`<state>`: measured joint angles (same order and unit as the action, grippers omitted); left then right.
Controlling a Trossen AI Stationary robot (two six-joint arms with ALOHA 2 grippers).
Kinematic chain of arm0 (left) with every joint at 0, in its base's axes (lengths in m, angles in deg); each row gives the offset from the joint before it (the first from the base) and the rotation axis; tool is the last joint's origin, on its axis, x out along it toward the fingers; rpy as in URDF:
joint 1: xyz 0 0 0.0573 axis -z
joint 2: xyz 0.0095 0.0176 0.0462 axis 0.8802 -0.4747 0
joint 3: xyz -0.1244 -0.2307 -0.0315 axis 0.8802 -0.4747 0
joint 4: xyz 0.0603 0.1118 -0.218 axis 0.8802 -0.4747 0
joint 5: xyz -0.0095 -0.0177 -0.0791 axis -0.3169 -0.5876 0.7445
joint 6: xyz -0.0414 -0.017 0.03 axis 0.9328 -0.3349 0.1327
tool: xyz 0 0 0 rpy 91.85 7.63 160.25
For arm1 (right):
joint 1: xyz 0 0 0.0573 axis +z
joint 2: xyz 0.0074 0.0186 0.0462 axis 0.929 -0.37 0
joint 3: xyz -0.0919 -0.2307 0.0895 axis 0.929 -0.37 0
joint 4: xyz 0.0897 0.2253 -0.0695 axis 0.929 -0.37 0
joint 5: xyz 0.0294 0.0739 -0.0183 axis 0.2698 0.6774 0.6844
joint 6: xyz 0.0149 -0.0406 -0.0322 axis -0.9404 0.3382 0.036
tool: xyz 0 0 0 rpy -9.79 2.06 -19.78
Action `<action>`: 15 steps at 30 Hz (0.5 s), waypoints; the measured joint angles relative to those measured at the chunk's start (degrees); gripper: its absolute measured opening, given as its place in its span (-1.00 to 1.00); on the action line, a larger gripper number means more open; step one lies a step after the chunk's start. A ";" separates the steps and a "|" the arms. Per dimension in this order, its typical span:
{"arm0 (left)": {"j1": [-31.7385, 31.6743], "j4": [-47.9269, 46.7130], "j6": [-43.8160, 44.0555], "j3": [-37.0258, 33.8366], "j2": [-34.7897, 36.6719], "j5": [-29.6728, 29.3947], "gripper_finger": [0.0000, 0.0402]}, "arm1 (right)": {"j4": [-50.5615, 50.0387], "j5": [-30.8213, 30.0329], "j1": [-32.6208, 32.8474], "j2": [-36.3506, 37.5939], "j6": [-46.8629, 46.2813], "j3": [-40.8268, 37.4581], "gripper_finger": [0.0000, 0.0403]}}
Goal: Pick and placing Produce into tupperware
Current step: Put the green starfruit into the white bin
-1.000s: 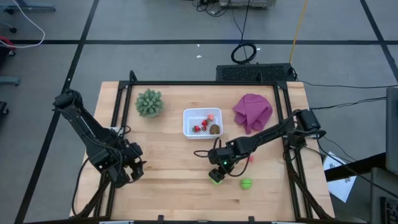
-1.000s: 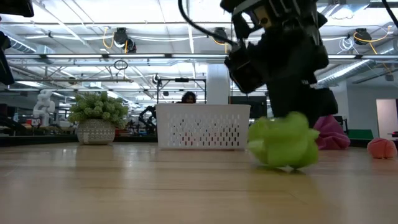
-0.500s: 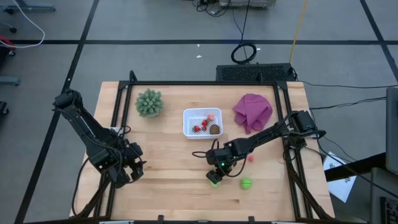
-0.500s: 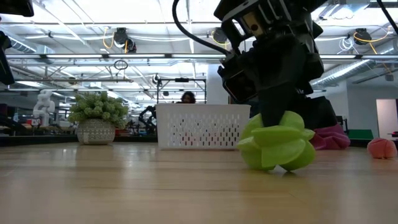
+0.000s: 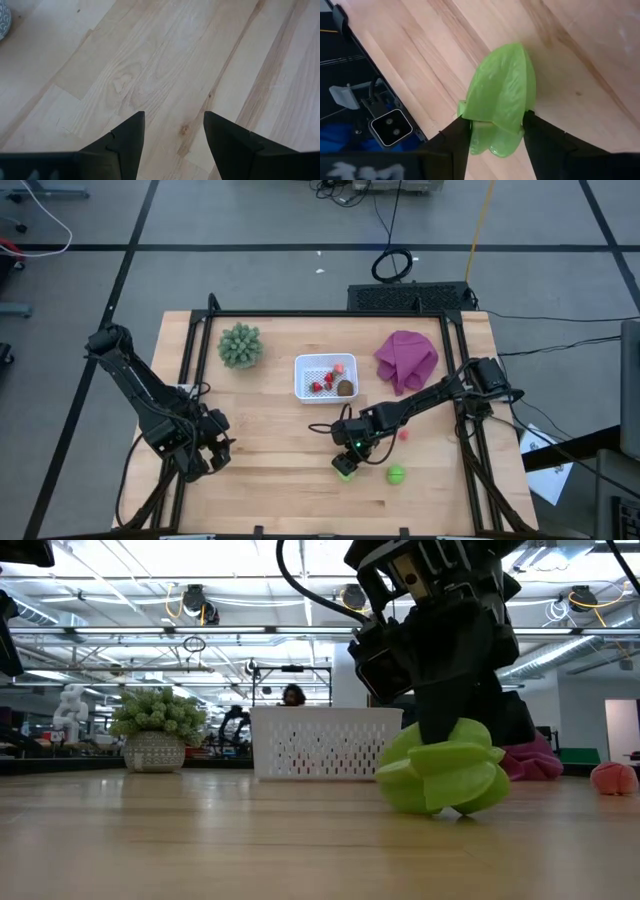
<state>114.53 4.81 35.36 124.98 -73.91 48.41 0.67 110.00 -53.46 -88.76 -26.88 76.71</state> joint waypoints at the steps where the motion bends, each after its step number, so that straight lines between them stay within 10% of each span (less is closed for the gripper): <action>1: 0.00 0.00 0.00 0.00 0.00 0.00 0.03 | 0.01 0.02 -0.08 0.00 0.06 0.00 -0.26; 15: -0.01 0.04 0.04 0.00 0.02 0.02 0.03 | 1.27 -2.12 -1.55 3.20 1.57 -0.17 -0.26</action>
<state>114.52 4.85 35.40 124.98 -73.89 48.43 1.94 107.88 -55.01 -85.56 -25.31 76.54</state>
